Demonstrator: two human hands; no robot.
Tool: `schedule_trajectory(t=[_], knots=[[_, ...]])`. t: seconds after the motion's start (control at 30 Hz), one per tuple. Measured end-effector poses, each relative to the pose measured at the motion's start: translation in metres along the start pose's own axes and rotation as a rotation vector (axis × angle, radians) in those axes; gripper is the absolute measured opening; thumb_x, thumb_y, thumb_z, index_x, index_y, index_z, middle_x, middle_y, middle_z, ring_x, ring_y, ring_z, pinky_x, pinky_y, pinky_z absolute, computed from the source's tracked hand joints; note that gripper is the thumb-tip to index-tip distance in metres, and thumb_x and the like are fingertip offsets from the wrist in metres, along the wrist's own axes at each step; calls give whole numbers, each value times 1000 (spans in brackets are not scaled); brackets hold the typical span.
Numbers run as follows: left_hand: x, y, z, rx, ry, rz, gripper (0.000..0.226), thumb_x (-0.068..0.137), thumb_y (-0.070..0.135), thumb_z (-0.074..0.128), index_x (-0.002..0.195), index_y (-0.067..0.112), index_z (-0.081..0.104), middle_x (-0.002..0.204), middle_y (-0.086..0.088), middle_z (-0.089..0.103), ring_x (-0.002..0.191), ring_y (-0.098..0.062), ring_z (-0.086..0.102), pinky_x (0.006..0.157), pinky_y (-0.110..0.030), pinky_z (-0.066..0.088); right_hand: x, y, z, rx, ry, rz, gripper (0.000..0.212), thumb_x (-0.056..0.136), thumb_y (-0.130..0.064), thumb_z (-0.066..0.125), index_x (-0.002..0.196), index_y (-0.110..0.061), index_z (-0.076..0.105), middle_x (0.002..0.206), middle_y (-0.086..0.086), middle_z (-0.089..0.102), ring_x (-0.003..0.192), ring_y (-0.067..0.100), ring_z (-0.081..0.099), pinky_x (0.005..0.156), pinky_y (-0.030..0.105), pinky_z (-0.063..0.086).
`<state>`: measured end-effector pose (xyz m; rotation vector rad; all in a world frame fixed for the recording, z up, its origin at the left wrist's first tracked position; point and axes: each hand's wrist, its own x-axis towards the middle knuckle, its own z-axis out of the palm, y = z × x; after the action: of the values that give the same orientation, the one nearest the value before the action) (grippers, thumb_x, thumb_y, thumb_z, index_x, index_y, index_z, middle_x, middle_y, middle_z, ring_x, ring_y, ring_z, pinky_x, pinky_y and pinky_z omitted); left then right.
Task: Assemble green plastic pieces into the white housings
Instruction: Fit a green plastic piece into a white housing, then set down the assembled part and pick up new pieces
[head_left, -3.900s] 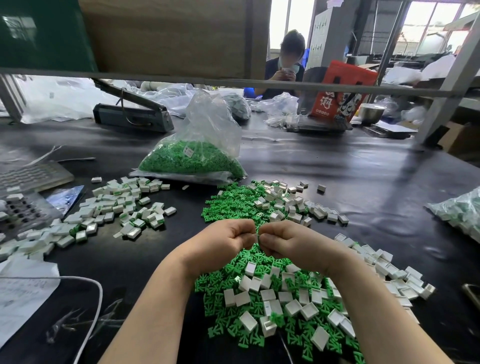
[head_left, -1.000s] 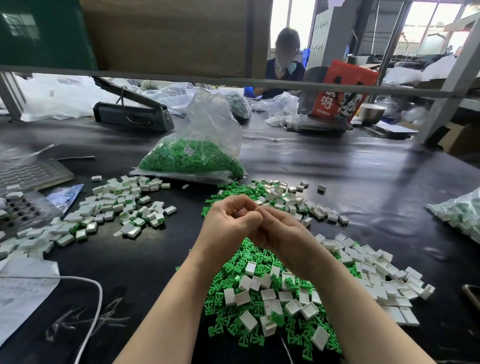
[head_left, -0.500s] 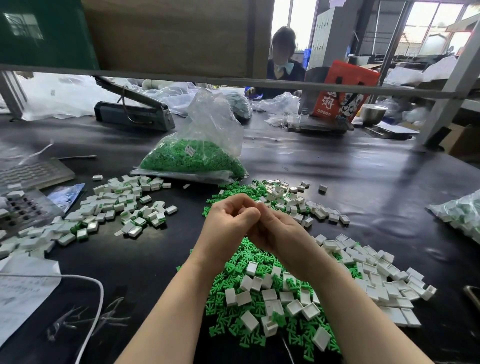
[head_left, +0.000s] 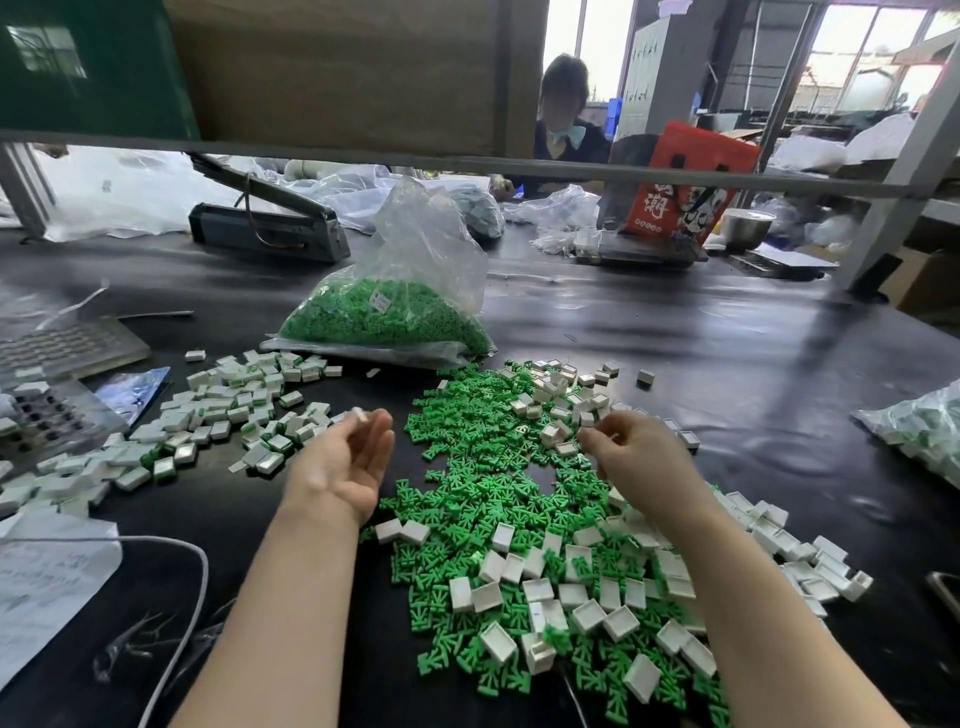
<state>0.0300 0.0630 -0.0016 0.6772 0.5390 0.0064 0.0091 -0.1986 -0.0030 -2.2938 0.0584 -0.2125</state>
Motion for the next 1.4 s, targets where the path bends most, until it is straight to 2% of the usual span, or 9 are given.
schedule_trajectory(t=[0.17, 0.27, 0.37, 0.53, 0.8, 0.9, 1.1, 1.27, 1.4], knots=[[12, 16, -12, -226, 49, 38, 28, 104, 8, 38, 81, 3, 54, 56, -5, 68, 82, -10, 71, 67, -20, 58, 3, 14, -11, -346, 43, 109, 11, 90, -31, 65, 79, -29, 65, 84, -4, 72, 78, 18, 66, 74, 37, 57], [12, 20, -14, -356, 28, 112, 33, 106, 15, 28, 88, 2, 51, 91, -10, 69, 107, -18, 66, 87, -26, 55, 2, 13, -14, -418, 59, 127, 13, 88, -28, 67, 77, -35, 67, 90, -8, 73, 84, 16, 67, 78, 38, 58], [10, 20, -14, -400, -26, 132, 36, 106, 28, 27, 97, 0, 48, 105, -15, 67, 99, -21, 69, 78, -29, 57, 1, 11, -14, -477, 36, 111, 7, 88, -31, 67, 83, -35, 69, 94, -8, 74, 87, 17, 67, 80, 38, 58], [1, 9, -5, -206, -78, 36, 29, 103, 28, 39, 94, 9, 58, 87, -3, 69, 73, -12, 68, 57, -23, 56, -1, 10, -15, -696, 5, 139, 25, 90, -44, 60, 106, -26, 67, 108, 0, 68, 101, 22, 58, 87, 34, 50], [-18, -20, 19, 360, -244, 70, 21, 99, 21, 49, 94, 12, 68, 70, 2, 70, 60, -8, 61, 59, -22, 48, -1, 8, -15, -667, -37, 158, 15, 90, -34, 63, 101, -23, 62, 101, 0, 65, 93, 21, 58, 87, 36, 51], [-24, -33, 24, 620, -340, 149, 15, 97, 15, 55, 99, 11, 69, 74, 2, 72, 63, -9, 61, 58, -22, 49, -1, 7, -12, -441, -34, 114, 17, 90, -37, 67, 94, -21, 62, 93, -3, 67, 88, 17, 62, 85, 38, 54], [-37, -49, 33, 913, -616, 390, 24, 86, 10, 71, 104, 25, 73, 85, 9, 73, 72, -1, 64, 62, -15, 48, -10, -19, -8, 566, -183, 115, 11, 78, -22, 73, 87, -16, 73, 74, -5, 74, 61, -3, 63, 66, 25, 39], [-47, -57, 38, 868, -690, 486, 28, 80, 6, 76, 106, 16, 74, 73, 9, 71, 66, 0, 64, 61, -12, 48, -12, -27, 2, 703, -260, 87, 14, 75, -27, 74, 84, -16, 76, 66, -6, 68, 59, 4, 52, 62, 27, 36], [-45, -54, 36, 777, -666, 539, 19, 78, 6, 77, 95, 14, 74, 76, 2, 74, 68, -4, 67, 63, -14, 51, -10, -24, 8, 546, -226, -25, 8, 82, -21, 74, 89, -24, 75, 75, -3, 74, 64, 3, 66, 58, 15, 47]])
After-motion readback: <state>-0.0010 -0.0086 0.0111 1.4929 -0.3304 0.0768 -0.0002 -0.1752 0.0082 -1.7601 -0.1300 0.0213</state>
